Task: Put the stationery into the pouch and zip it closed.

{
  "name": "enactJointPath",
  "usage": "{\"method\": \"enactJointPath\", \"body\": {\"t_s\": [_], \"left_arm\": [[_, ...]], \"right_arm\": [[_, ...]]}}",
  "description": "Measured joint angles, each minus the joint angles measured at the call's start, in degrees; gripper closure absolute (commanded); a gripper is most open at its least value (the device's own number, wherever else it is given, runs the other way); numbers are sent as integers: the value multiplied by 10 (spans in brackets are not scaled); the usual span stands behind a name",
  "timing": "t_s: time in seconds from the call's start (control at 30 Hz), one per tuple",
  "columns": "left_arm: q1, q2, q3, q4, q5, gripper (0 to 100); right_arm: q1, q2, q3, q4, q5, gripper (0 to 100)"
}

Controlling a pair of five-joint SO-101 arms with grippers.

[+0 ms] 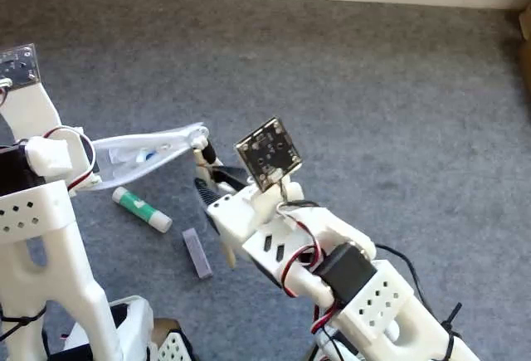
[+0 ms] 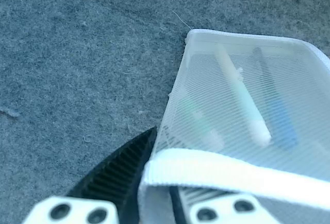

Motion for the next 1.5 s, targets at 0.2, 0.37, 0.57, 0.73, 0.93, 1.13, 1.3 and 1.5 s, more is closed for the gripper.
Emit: {"method": "enactJointPath", "body": {"t_s": [0.2, 0.37, 0.57, 0.73, 0.93, 1.13, 1.3, 1.5], "left_arm": [[0, -4, 2, 0, 0, 995], [0, -4, 2, 0, 0, 995], [0, -4, 2, 0, 0, 995], [0, -4, 2, 0, 0, 995], [0, -4, 2, 0, 0, 995], [0, -4, 2, 0, 0, 995], [0, -4, 2, 0, 0, 995], [0, -4, 2, 0, 0, 995]], "right_arm": [[-47, 0, -59, -53, 0, 993], [-98, 0, -87, -144, 11, 993], [-137, 0, -87, -291, 101, 993], [-142, 0, -87, -355, 113, 993], [-143, 0, -87, -404, 114, 993], [-135, 47, -88, -462, 114, 993], [-96, 120, -88, -505, 114, 993], [-83, 166, -88, -511, 114, 993]]}}
